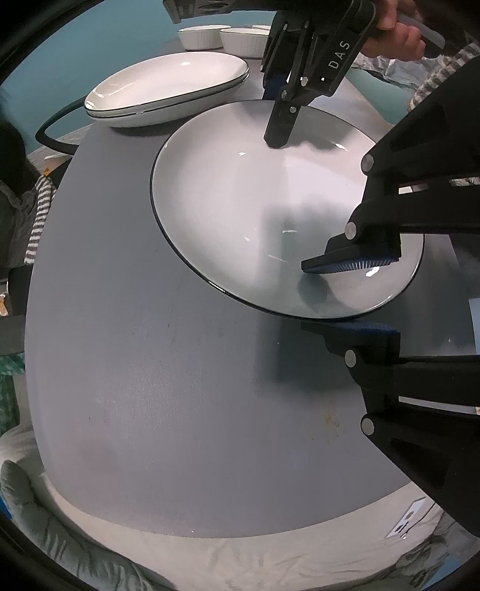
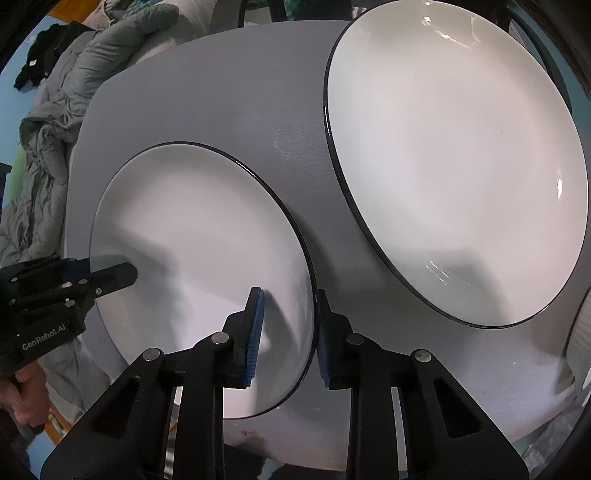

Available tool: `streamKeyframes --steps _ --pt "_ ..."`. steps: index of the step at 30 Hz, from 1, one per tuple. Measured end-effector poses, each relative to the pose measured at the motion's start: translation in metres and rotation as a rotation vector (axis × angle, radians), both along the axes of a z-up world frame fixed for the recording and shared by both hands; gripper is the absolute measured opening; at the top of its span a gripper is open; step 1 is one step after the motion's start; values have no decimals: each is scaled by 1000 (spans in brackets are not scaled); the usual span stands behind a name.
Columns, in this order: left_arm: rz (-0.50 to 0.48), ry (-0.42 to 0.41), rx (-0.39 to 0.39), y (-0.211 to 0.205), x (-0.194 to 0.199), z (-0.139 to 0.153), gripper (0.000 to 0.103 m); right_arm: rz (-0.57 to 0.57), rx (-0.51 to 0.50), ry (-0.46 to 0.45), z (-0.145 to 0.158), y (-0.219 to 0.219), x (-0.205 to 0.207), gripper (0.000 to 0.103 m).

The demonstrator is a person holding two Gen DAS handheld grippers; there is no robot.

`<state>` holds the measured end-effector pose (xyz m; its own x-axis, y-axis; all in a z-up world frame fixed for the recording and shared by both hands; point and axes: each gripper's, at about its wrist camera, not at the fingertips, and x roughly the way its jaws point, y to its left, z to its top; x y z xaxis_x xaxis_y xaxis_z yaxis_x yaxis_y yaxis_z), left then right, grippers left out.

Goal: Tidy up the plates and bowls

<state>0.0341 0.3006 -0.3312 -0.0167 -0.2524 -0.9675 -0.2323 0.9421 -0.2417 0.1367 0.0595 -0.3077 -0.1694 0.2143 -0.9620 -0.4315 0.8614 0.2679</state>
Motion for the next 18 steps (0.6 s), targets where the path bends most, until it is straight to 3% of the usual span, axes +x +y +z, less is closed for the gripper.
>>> streamKeyframes --steps 18 --pt "-12 45 29 -7 13 3 22 31 -17 -1 3 25 -6 18"
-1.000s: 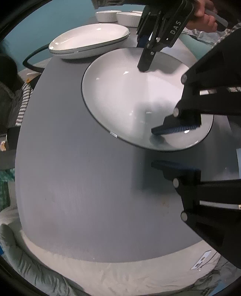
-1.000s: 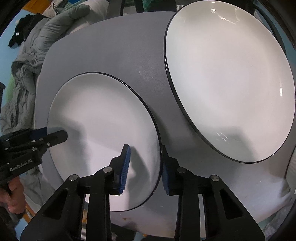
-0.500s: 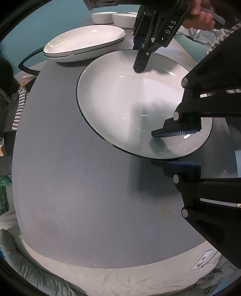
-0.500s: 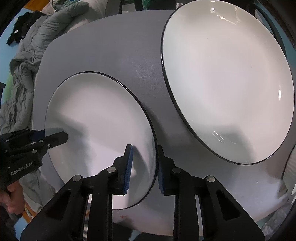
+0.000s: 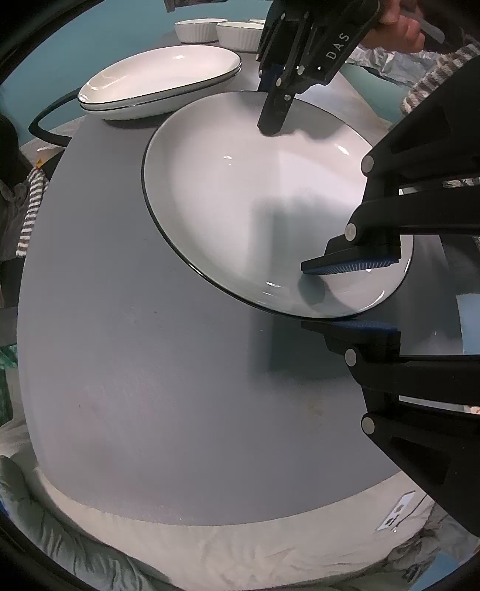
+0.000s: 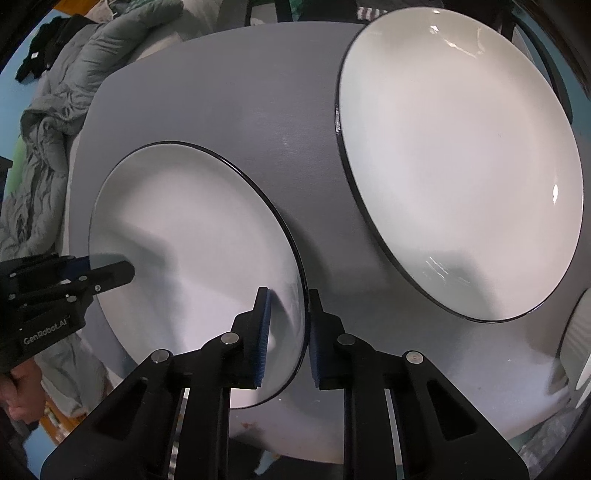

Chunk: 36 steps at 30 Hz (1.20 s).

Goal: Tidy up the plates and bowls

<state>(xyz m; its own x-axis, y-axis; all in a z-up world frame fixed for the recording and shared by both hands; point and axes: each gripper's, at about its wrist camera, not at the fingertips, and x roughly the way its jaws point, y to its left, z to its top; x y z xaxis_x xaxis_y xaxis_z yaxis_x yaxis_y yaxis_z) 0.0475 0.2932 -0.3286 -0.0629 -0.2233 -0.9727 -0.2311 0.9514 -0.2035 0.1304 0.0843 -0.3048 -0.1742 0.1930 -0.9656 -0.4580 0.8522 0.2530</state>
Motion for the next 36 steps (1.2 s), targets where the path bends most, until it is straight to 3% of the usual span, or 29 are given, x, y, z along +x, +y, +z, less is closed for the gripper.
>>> streamKeyframes --steps 18,36 --pt "1 -15 -5 -6 7 -1 22 5 33 22 0 -1 7 14" --pt "-30 -51 -2 -1 10 29 22 -36 70 52 11 -19 12 13"
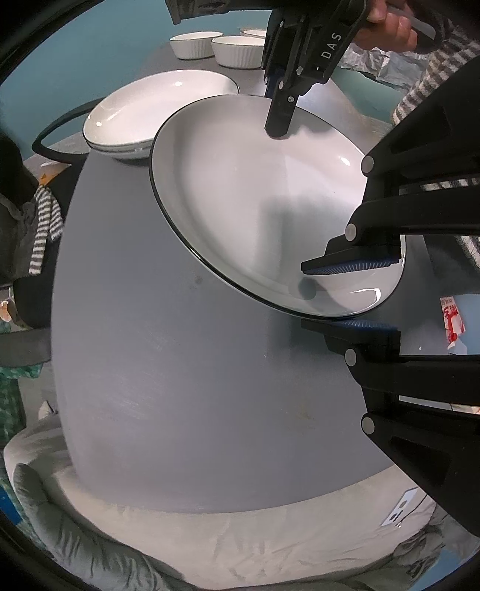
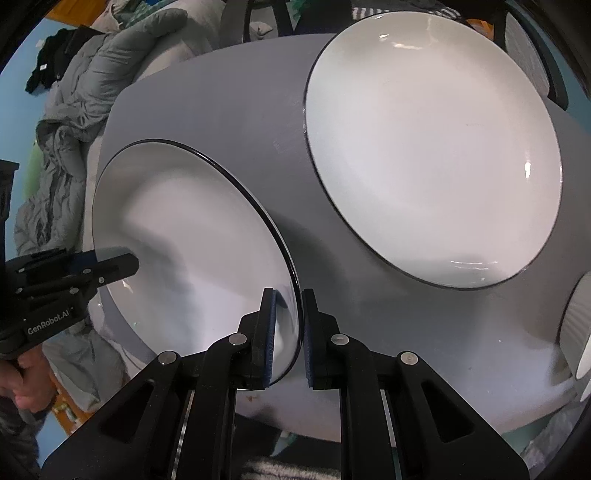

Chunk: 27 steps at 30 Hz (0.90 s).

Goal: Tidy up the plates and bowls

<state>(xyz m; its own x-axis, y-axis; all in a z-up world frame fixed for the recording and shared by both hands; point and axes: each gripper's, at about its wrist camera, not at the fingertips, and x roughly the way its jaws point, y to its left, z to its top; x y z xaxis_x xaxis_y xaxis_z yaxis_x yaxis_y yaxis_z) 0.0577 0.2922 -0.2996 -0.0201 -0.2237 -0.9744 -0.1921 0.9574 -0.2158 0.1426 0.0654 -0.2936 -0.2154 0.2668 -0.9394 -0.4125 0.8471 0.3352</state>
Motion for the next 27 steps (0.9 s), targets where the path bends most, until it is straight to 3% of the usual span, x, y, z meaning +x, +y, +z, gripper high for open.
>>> streamKeyframes --steps 16,27 --pt "-35 -69 17 -22 25 43 22 -69 40 14 20 -24 26 13" --pt "-60 -82 23 -64 56 49 22 -101 34 -8 28 -51 48 13"
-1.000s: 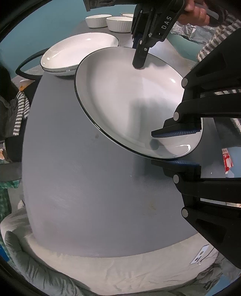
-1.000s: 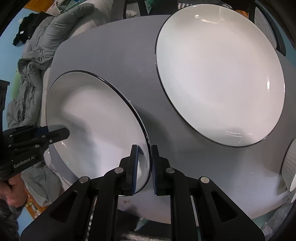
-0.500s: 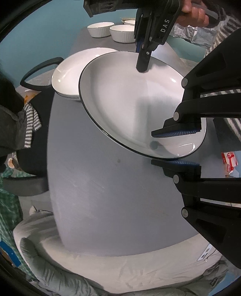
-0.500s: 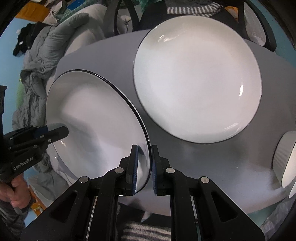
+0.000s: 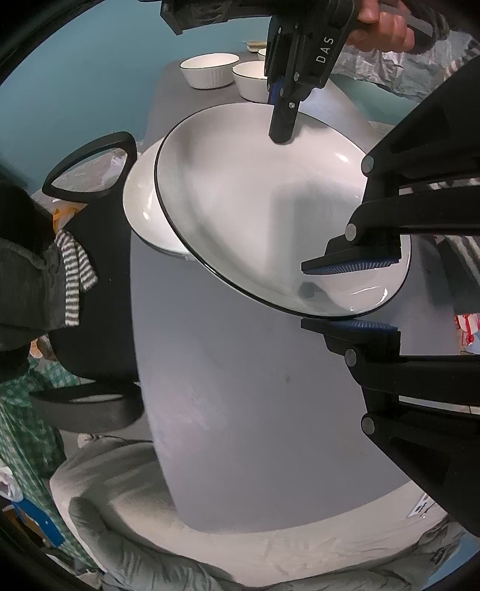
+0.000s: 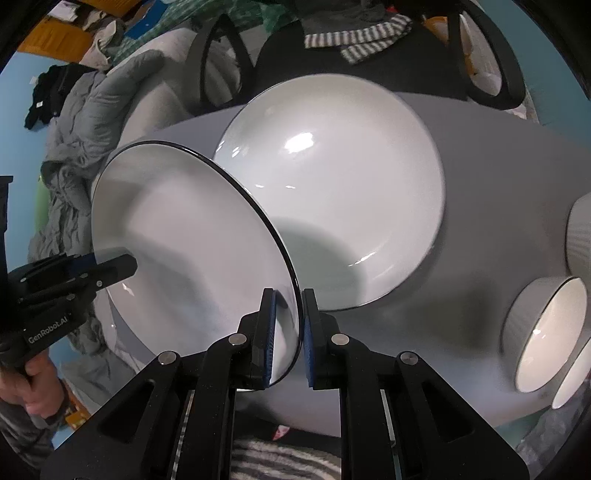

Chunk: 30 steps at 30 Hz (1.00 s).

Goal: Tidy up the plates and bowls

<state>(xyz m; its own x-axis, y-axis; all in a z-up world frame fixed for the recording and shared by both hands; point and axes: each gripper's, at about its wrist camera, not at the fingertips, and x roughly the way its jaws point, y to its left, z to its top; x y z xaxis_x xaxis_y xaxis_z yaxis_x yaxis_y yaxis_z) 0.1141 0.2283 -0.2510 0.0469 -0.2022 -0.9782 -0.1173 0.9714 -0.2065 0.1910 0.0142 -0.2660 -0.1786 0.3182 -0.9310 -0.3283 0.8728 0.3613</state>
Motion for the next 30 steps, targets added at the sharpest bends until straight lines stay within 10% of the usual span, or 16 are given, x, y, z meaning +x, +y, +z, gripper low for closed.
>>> streamKeyframes --steps 30 --pt "32 60 21 -41 69 -24 22 20 -29 29 -18 -37 72 14"
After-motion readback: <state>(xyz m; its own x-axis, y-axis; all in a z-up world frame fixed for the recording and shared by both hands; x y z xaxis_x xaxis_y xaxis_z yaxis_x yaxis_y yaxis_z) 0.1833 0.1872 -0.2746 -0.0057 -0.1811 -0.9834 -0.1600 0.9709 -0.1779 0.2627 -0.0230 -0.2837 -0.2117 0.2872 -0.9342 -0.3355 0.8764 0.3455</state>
